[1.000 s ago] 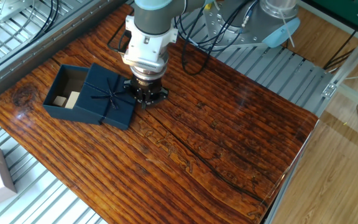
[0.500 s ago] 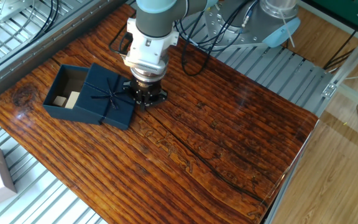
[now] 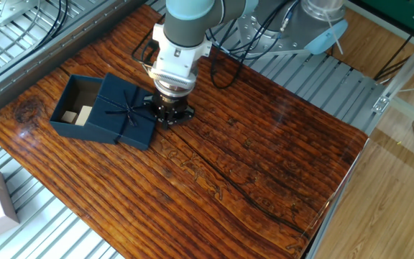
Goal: Slide the outer casing onto the gift box
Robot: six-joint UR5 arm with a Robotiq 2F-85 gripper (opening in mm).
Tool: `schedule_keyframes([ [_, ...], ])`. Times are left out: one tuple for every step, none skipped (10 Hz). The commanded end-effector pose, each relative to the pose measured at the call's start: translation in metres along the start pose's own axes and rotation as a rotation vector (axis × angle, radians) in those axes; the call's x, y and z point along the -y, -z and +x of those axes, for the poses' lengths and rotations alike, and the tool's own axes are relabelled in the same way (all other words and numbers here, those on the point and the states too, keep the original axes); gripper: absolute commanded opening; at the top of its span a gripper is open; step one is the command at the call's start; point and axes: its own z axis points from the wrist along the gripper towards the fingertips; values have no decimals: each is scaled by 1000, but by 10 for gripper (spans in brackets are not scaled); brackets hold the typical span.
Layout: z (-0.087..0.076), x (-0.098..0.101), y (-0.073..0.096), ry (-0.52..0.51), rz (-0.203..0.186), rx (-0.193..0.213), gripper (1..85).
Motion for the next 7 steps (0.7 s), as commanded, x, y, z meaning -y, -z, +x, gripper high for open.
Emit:
schedule_keyframes([
  [0,5,1,3,18,3,13],
  [0,7,0,8,24,5,13],
  [0,8,0,13,25,7,13],
  [0,11,-1,16,30,10,13],
  [1,14,-1,23,39,11,13],
  [2,17,-2,27,47,10,13],
  [1,19,-2,34,58,11,13],
])
